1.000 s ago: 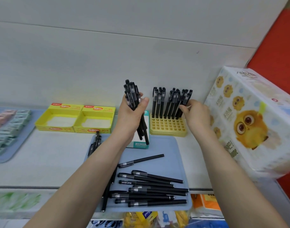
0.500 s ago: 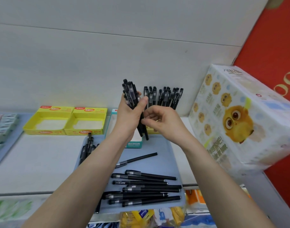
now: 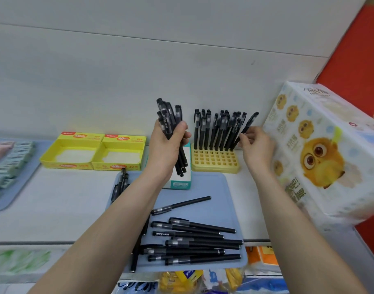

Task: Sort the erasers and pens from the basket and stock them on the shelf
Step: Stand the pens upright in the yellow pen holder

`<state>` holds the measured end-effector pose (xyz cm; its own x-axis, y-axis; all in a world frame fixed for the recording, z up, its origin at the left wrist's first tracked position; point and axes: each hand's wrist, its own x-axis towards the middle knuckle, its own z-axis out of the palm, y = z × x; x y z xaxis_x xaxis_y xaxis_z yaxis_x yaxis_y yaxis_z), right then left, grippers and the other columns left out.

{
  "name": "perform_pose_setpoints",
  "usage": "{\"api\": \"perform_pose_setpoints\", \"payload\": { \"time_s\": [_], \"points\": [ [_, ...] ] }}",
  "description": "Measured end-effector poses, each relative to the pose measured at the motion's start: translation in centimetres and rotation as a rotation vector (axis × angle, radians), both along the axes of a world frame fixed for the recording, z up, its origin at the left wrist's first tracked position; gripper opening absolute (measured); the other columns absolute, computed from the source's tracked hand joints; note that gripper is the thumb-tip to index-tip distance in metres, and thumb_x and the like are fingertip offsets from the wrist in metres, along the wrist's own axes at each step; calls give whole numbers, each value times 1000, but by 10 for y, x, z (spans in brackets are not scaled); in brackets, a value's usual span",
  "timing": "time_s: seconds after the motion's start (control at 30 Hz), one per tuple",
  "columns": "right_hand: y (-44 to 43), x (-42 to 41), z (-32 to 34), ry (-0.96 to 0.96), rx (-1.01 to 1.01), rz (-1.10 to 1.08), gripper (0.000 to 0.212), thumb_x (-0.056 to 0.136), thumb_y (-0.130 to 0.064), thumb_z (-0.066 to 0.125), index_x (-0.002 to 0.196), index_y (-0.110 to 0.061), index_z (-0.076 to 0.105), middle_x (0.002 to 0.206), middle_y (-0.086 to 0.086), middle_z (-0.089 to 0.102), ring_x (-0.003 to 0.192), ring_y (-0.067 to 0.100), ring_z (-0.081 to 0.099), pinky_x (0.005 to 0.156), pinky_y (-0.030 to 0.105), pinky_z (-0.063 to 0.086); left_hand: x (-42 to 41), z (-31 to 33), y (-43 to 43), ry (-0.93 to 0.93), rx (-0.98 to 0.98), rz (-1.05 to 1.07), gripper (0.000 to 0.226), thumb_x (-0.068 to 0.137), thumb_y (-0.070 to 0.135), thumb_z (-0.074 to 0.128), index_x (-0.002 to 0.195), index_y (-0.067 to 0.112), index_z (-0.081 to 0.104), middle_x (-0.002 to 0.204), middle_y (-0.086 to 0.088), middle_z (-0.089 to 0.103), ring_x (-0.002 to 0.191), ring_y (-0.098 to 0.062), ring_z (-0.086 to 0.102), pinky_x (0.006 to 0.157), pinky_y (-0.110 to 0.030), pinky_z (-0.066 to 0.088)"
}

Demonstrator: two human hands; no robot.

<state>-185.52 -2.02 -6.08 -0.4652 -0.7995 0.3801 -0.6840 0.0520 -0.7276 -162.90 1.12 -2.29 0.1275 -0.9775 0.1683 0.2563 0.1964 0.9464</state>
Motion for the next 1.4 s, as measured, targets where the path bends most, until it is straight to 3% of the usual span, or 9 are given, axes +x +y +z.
{"api": "perform_pose_setpoints", "payload": {
  "time_s": [0.23, 0.37, 0.53, 0.6, 0.7, 0.83, 1.03, 1.2, 1.4],
  "points": [
    [-1, 3, -2, 154, 128, 2, 20, 91, -23, 64, 109, -14, 64, 92, 3, 71, 87, 23, 67, 84, 40, 52, 7, -3, 2, 41, 39, -26, 14, 93, 14, 63, 103, 6, 60, 76, 1, 67, 78, -15, 67, 82, -33, 56],
    [22, 23, 29, 127, -62, -45, 22, 90, -33, 64, 105, -19, 55, 84, -5, 61, 74, 12, 57, 70, 34, 49, 6, -2, 5, -46, 49, -32, 20, 92, 19, 65, 106, 5, 64, 83, -3, 70, 82, -14, 69, 82, -30, 55],
    [41, 82, 70, -170, -65, 548, 9, 89, -31, 67, 96, -27, 70, 85, -13, 70, 76, 1, 62, 69, 25, 52, -2, 2, 5, -182, 0, -91, 15, 91, 16, 66, 104, 10, 68, 85, -3, 71, 82, -16, 67, 82, -33, 55],
    [39, 89, 73, -211, -51, 635, 3, 89, -25, 68, 88, -25, 71, 75, -12, 70, 64, 3, 61, 63, 24, 49, -2, 2, 6, -224, -3, -75, 18, 90, 19, 67, 106, 11, 68, 90, 0, 72, 86, -13, 69, 82, -30, 55],
    [29, 81, 67, -299, -128, 505, 8, 92, -21, 65, 92, -16, 71, 73, -4, 70, 60, 7, 63, 59, 26, 53, 7, -1, 5, -128, 58, 2, 9, 91, 17, 66, 98, 20, 69, 87, 8, 72, 82, -9, 69, 85, -31, 55],
    [13, 68, 52, -165, -144, 348, 14, 92, -29, 61, 91, -18, 70, 73, -4, 71, 64, 9, 69, 74, 43, 57, 26, -4, 3, -86, 88, 68, 7, 90, 18, 67, 94, 23, 70, 85, 13, 72, 78, -2, 67, 86, -33, 55],
    [2, 75, 35, -2, -113, 341, 21, 94, -30, 58, 81, -15, 64, 70, -1, 68, 69, 17, 68, 74, 38, 54, 33, -3, 9, -107, 66, 89, 13, 89, 19, 68, 95, 30, 70, 88, 16, 72, 81, -3, 65, 83, -26, 53],
    [-5, 74, 30, 115, -25, 358, 30, 93, -30, 57, 74, -7, 60, 64, 7, 65, 69, 25, 68, 73, 41, 54, 35, -2, 10, -144, 84, 107, 15, 87, 21, 71, 99, 30, 70, 90, 18, 71, 78, 9, 61, 81, -20, 47],
    [18, 81, 57, 81, -158, 304, 20, 87, -33, 68, 103, -20, 71, 86, -7, 65, 76, 7, 61, 74, 16, 47, 27, 2, 10, -220, 71, 78, 23, 78, 21, 79, 99, 19, 69, 81, 11, 72, 74, 4, 65, 69, -13, 48]
  ]
}}
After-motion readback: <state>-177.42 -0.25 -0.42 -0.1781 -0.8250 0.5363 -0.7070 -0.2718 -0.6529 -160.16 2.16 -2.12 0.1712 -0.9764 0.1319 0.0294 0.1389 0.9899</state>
